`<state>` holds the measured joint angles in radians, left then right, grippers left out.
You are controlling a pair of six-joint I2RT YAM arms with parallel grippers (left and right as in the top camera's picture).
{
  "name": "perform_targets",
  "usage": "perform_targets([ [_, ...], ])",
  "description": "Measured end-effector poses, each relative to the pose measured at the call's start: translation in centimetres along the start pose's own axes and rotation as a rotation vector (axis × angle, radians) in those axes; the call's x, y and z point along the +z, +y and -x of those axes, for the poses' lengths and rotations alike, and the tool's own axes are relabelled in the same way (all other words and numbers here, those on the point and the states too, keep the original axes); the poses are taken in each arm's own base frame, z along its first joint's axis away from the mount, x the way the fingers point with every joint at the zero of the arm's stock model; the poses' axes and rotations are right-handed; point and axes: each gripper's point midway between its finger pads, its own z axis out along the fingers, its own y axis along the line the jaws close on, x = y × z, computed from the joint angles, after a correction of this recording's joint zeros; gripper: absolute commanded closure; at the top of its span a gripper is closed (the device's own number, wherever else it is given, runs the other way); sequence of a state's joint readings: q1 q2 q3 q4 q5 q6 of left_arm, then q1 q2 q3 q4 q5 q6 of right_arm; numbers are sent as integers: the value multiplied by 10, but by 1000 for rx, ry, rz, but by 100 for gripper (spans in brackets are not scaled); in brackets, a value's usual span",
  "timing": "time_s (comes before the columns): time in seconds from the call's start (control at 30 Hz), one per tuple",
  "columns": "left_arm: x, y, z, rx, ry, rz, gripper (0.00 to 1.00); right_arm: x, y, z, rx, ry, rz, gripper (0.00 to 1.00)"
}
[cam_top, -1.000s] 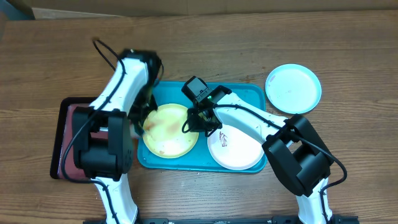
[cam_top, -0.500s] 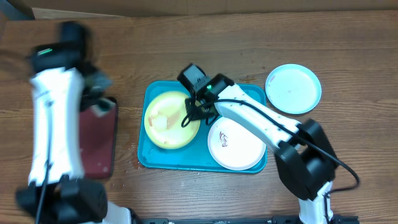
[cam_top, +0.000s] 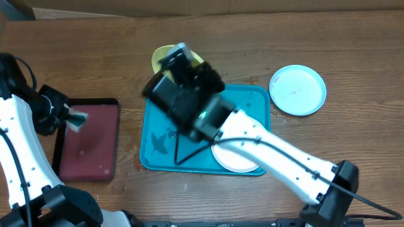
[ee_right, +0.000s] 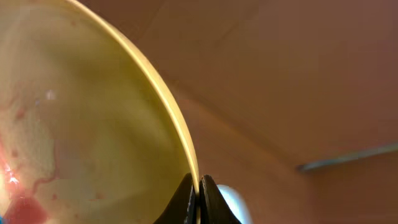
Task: Clean dirty plates on tray and stack at the side
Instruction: 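Lift the yellow plate with the right gripper onto the light blue plate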
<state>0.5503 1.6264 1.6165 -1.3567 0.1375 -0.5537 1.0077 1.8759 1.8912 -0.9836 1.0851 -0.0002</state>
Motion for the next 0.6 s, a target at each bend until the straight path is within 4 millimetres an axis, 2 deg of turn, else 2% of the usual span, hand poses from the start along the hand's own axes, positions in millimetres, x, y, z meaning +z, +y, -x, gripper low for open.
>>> perform_targets([
  [0.13, 17, 10, -3, -35, 52, -27, 96, -23, -15, 21, -110, -78, -155, 96],
  [0.3, 21, 14, 0, -49, 61, -51, 96, -43, -26, 37, -193, -112, -267, 96],
  [0.43, 21, 12, -1, -42, 64, -62, 96, -53, -27, 42, -246, -117, -301, 96],
  [0.6, 21, 11, -1, -39, 65, -65, 96, -56, -29, 42, -275, -112, -318, 96],
])
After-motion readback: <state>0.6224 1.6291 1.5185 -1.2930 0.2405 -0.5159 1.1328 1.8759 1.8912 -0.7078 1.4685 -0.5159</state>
